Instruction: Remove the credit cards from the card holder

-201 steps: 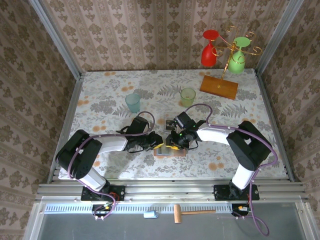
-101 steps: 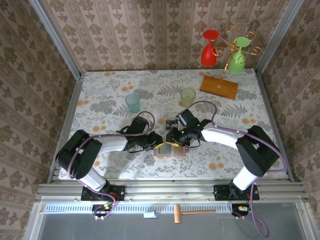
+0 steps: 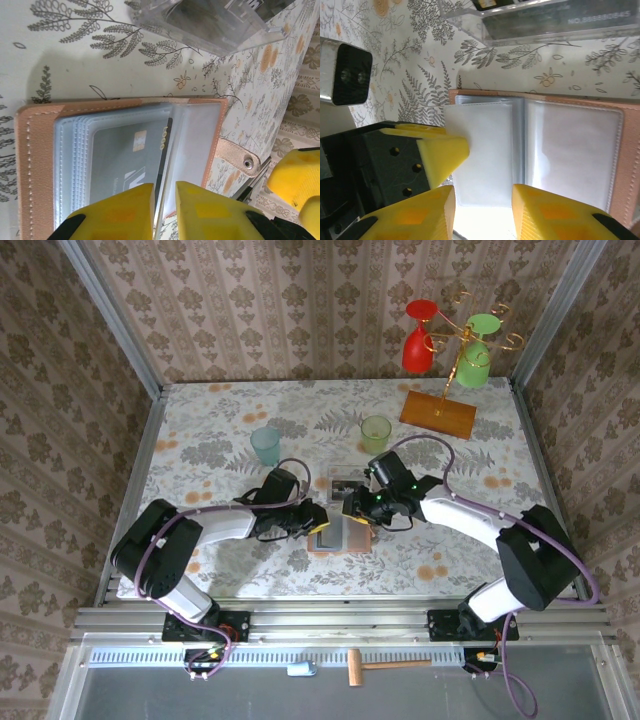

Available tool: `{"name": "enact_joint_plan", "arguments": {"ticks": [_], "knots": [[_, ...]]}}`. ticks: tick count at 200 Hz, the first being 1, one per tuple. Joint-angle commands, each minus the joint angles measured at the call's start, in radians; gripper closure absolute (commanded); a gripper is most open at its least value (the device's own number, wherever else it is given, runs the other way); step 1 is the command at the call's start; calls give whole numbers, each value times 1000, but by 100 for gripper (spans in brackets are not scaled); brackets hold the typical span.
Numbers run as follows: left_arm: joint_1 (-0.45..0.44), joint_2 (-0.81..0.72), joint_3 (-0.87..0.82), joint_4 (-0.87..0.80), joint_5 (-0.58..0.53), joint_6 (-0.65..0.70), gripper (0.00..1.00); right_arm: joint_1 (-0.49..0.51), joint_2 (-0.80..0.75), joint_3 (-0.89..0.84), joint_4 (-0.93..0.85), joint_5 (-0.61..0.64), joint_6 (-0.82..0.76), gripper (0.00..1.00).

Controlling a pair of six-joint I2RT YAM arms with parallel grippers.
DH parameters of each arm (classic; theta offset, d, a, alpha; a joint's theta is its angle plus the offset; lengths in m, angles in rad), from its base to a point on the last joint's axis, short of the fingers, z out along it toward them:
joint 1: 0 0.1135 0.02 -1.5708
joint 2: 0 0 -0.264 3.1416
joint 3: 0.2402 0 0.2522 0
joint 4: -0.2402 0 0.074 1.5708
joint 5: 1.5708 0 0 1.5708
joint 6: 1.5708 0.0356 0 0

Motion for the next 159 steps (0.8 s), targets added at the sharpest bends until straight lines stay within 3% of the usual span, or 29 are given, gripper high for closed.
{"name": "enact_joint_plan", "arguments": {"ticks": [1, 159], "knots": [[-14, -23, 42, -31, 22, 10, 81, -12, -36, -25, -41, 29, -19, 65], [-79, 99, 133, 3, 25, -10, 83, -62, -140, -88, -66, 32, -35, 64]]}}
